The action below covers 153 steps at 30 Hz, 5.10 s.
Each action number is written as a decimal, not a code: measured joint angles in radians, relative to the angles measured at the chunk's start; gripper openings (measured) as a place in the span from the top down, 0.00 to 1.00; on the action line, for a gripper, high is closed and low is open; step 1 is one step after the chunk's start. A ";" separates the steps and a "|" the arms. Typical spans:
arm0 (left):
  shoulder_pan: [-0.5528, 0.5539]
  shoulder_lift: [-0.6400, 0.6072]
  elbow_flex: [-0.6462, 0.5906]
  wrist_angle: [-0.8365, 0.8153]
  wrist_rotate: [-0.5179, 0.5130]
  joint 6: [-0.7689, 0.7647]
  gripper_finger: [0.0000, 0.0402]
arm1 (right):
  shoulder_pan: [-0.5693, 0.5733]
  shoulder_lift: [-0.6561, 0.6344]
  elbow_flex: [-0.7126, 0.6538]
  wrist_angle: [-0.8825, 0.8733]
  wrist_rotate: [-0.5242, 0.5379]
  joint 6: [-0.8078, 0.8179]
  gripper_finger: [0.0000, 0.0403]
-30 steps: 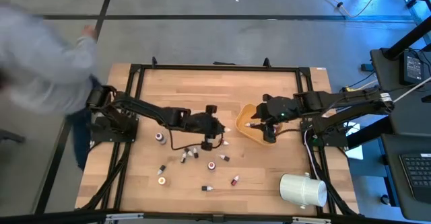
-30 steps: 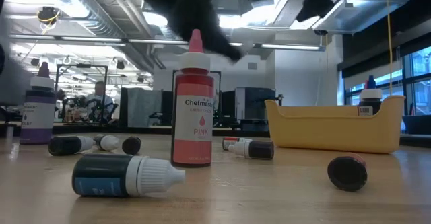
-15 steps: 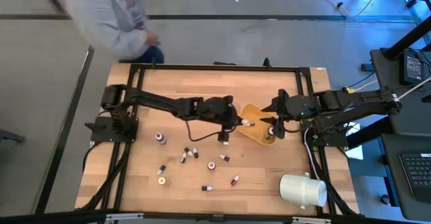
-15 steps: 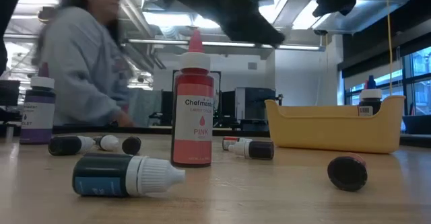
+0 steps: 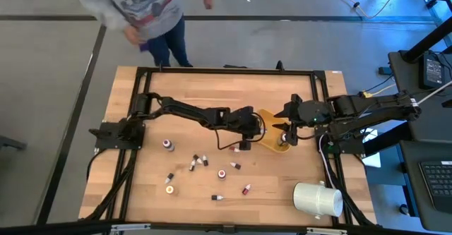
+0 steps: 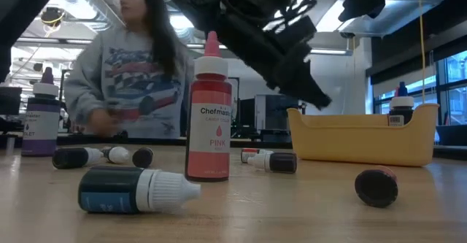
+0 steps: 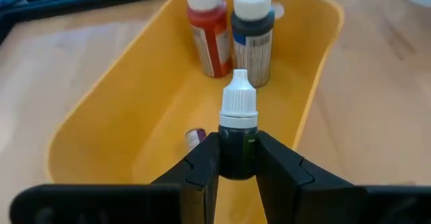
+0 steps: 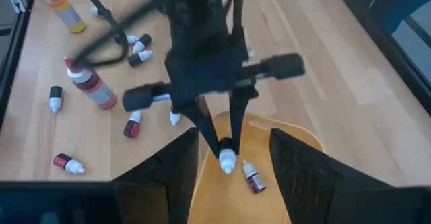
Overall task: Pick & Place food coloring
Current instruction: Put the small green food coloring bottle in the yellow bin, then put the top small red food coloring bottle in the yellow bin
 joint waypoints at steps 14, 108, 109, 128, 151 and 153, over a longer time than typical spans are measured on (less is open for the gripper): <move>-0.001 0.037 0.002 0.008 -0.004 0.042 0.79 | 0.000 0.000 0.000 -0.006 -0.001 0.000 0.54; -0.094 -0.955 -0.739 0.133 -0.109 -0.219 0.67 | -0.003 0.925 0.009 0.661 -0.137 -0.288 0.79; -0.094 -0.955 -0.739 0.133 -0.109 -0.219 0.67 | -0.003 0.925 0.009 0.660 -0.135 -0.288 0.79; -0.095 -0.955 -0.739 0.130 -0.108 -0.219 0.67 | 0.039 0.785 0.118 0.394 -0.118 -0.334 0.79; -0.095 -0.954 -0.739 0.078 -0.105 -0.290 0.63 | -0.070 0.417 -0.230 0.427 0.060 -0.154 0.79; -0.095 -0.954 -0.739 0.071 -0.105 -0.290 0.61 | -0.093 0.426 -0.247 0.445 0.047 -0.155 0.79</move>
